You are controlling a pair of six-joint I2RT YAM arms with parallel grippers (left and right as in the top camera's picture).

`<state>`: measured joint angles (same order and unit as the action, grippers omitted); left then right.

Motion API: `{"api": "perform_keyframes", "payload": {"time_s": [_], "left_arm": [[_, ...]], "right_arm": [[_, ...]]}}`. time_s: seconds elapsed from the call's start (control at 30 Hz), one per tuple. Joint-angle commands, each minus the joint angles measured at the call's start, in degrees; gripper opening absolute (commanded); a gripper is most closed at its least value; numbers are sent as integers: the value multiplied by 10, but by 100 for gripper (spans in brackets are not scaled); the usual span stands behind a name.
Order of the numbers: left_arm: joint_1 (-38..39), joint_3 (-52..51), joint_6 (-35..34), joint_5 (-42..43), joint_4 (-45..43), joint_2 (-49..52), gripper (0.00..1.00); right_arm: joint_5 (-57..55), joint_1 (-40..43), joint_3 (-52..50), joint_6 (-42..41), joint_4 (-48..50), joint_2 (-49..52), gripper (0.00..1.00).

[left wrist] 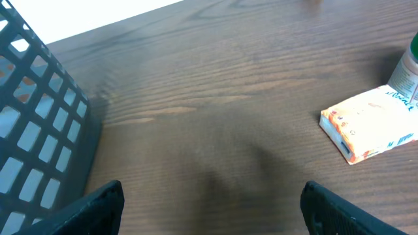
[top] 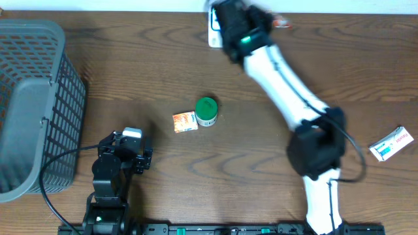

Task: Scan the item barcode
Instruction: 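Carry the TOP bar to the white scanner and hold it there, then carry the TOP bar to the bottom-right corner and release it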

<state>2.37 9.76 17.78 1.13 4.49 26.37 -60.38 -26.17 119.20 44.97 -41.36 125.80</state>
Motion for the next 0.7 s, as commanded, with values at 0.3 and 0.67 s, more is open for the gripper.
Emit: {"api": "perform_keyframes", "payload": {"time_s": [0.3,0.67], "left_arm": [[2,1,-5,-5,-2,-3,87],[2,1,-5,-5,-2,-3,87]], "right_arm": [[169,309,-2,-591,-406,-11,1],[124,492,-42,-879,-561,-10,1]]}}
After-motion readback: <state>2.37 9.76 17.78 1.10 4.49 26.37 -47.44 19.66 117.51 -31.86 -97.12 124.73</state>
